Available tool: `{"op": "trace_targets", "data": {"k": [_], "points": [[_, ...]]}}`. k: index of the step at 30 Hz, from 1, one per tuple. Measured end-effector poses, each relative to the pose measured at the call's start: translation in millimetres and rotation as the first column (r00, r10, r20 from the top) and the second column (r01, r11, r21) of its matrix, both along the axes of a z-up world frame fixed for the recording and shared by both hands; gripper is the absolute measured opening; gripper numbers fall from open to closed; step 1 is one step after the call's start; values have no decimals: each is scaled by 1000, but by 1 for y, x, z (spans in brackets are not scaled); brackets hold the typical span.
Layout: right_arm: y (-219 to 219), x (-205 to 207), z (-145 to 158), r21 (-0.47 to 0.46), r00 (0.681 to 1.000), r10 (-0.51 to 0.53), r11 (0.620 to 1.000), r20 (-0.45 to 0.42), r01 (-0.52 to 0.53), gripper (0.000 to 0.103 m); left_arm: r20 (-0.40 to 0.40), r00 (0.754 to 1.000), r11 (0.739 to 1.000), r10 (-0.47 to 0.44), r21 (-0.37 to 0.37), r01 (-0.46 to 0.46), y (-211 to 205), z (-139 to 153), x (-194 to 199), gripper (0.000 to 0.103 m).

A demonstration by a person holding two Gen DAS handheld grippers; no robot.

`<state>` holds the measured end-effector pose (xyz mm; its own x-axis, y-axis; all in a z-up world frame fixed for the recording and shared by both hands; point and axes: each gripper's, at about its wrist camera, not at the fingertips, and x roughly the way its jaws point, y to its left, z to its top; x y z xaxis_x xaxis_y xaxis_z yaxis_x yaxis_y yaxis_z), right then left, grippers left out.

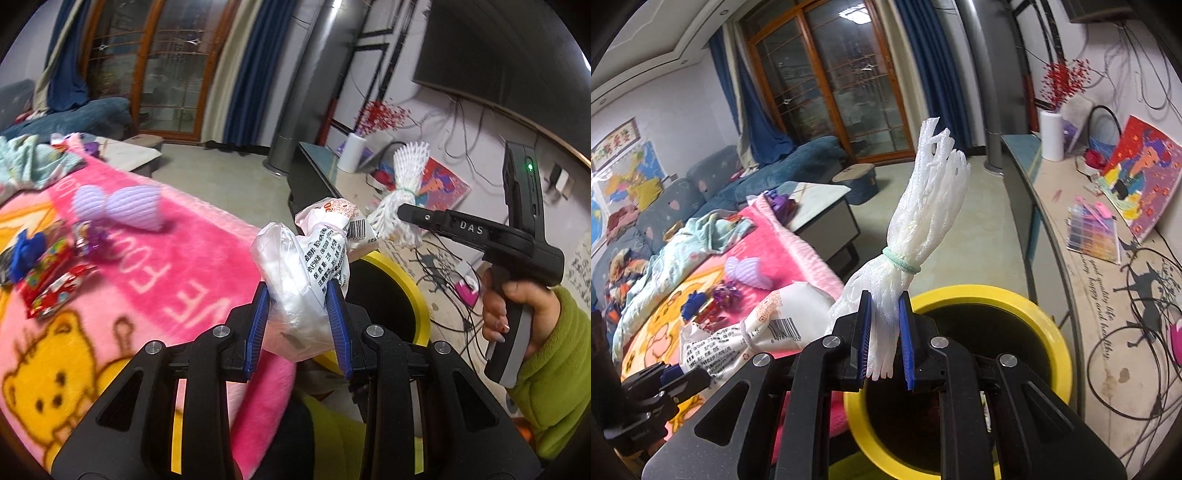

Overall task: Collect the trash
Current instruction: 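Carry the white bag and mesh sleeve with both grippers over the bin, then open the left gripper to drop the white bag while the right gripper drops the mesh sleeve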

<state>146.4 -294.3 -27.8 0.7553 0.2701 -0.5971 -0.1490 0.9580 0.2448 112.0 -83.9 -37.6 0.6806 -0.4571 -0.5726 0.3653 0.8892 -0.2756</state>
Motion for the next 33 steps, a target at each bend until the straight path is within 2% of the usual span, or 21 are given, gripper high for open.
{"op": "trace_targets", "data": {"k": [17,28,31,33], "points": [[-66,5,-35,-11,986,-139,990,-93,139,14,-41,990,985,-138,98,141,-76,-28,18,25],[-67,14,-59,-32,979,-119,993,-165,115,15,-101,981,975,-167,130,180,-95,-50,24,26],[-61,16,-64,-32,979,-94,995,-180,90,17,-112,980,975,-166,130,180,-96,-54,26,28],[-58,17,-65,-34,979,-86,996,-186,82,23,-113,980,976,-166,126,180,-97,-55,27,31]]}}
